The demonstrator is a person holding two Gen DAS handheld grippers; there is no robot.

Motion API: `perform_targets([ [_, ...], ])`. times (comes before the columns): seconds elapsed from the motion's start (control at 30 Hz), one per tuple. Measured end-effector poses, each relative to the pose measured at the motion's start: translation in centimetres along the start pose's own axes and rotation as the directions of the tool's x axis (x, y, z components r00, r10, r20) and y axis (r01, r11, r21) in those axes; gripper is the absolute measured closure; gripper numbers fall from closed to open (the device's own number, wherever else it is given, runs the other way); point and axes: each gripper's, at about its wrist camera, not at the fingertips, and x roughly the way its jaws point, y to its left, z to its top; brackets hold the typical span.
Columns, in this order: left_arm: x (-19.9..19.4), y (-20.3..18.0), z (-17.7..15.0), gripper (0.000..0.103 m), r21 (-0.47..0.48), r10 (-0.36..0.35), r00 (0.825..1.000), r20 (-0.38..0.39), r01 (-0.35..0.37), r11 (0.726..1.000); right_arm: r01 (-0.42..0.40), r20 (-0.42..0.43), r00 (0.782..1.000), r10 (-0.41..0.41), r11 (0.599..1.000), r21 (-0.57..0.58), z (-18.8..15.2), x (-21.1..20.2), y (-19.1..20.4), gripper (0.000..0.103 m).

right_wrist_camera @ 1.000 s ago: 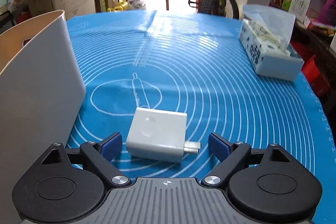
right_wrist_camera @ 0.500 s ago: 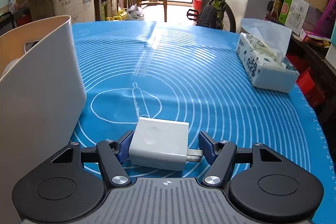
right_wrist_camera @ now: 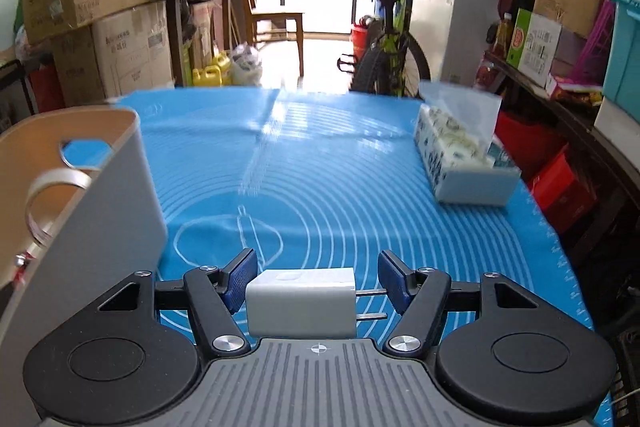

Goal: Organize rigid objects
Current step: 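Carry the white charger plug into the bin with the right tool and release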

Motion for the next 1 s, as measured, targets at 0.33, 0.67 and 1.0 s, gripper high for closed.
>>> perform_targets([
  [0.33, 0.0, -0.1, 0.0, 0.094, -0.01, 0.0, 1.0, -0.003, 0.0, 1.0, -0.075, 0.065, 0.995, 0.08, 0.994, -0.077, 3.4, -5.9, 1.9, 0.034],
  [0.67, 0.0, -0.1, 0.1, 0.094, -0.016, -0.005, 1.0, -0.006, 0.005, 1.0, -0.196, 0.109, 0.97, 0.219, 0.962, -0.19, 6.0, -9.9, 7.8, 0.034],
  [1.0, 0.0, -0.1, 0.0, 0.094, -0.017, -0.001, 1.0, -0.005, 0.001, 1.0, -0.258, -0.003, 0.965, 0.264, 0.941, -0.22, 3.7, -8.3, 13.4, 0.034],
])
